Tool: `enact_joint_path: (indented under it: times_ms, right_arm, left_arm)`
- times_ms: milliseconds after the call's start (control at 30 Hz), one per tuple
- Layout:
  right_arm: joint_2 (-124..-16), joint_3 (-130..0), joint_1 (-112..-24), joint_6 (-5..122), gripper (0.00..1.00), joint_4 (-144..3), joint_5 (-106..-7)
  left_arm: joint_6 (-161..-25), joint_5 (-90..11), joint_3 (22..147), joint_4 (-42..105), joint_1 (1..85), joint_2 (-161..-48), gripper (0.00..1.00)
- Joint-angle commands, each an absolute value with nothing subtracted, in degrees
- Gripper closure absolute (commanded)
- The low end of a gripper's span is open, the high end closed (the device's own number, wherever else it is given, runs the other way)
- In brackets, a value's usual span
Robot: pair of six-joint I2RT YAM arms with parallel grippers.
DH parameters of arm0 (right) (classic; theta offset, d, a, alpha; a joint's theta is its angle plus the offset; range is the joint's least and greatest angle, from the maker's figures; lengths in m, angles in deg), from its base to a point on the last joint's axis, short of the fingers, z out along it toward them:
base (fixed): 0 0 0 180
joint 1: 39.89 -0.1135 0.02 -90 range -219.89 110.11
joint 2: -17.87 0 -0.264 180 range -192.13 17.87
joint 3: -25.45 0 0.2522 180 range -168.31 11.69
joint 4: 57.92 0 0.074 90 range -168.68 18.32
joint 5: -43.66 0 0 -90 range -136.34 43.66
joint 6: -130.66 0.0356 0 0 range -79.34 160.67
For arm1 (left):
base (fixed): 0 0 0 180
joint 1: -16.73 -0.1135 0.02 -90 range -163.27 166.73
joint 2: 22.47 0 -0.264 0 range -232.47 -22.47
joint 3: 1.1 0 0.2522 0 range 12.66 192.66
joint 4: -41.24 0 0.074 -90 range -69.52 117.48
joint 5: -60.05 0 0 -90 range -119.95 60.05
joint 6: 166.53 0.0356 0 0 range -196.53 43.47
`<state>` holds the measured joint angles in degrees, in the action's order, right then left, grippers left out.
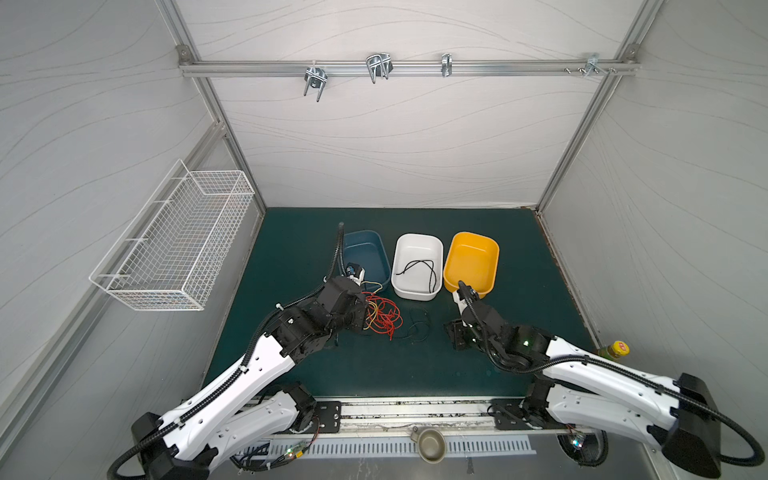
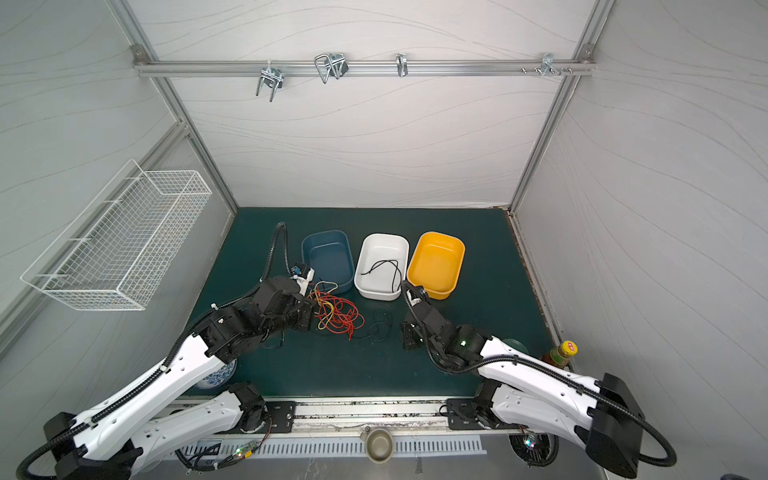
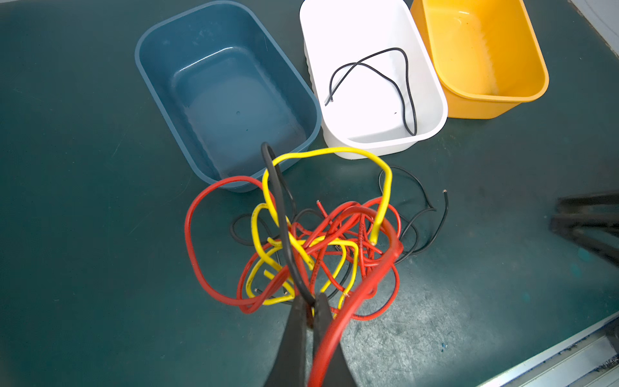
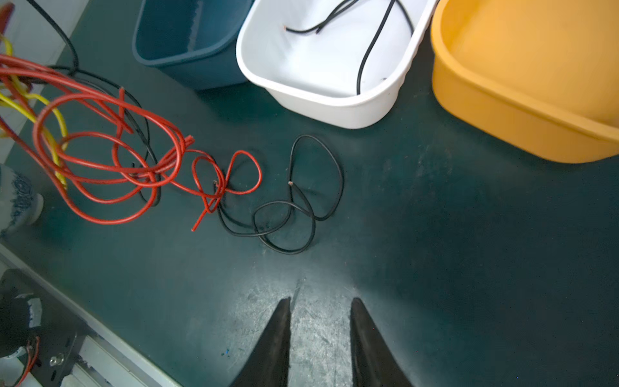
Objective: Untangle the cables
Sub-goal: 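Lower the right gripper onto the loose black wire end and grasp it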
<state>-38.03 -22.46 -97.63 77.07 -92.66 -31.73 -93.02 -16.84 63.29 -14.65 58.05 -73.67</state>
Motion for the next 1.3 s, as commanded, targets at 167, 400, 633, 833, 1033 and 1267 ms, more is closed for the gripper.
enact_joint_path:
  times_ms: [167,400,633,833,1033,1267]
  right_arm:
    - [-48.6,-27.6,-95.6,75.4,0.61,-86.5,-37.6]
    - [-57.4,-31.2,-94.0,73.8,0.60,-83.9,-39.0]
    - [-63.8,-32.6,-91.9,73.3,0.59,-82.9,-38.4]
    - [-66.7,-32.4,-90.4,73.6,0.59,-80.7,-39.4]
    - [-69.9,-33.1,-90.2,73.1,0.70,-79.2,-40.1]
    - [-68.6,-32.6,-90.1,73.2,0.95,-80.6,-38.9]
  left_arm:
    - [-93.0,-16.1,64.0,-13.0,58.2,-73.7,1.00]
    - [-93.0,-16.1,64.0,-13.0,58.2,-73.7,1.00]
    - [-93.0,-16.1,64.0,-13.0,58.2,-73.7,1.00]
    - [-92.9,-16.2,63.9,-12.9,58.2,-73.7,1.00]
    - [-92.9,-16.1,63.9,-12.8,58.2,-73.8,1.00]
    - [-92.9,-16.0,63.9,-12.8,58.2,-73.7,1.00]
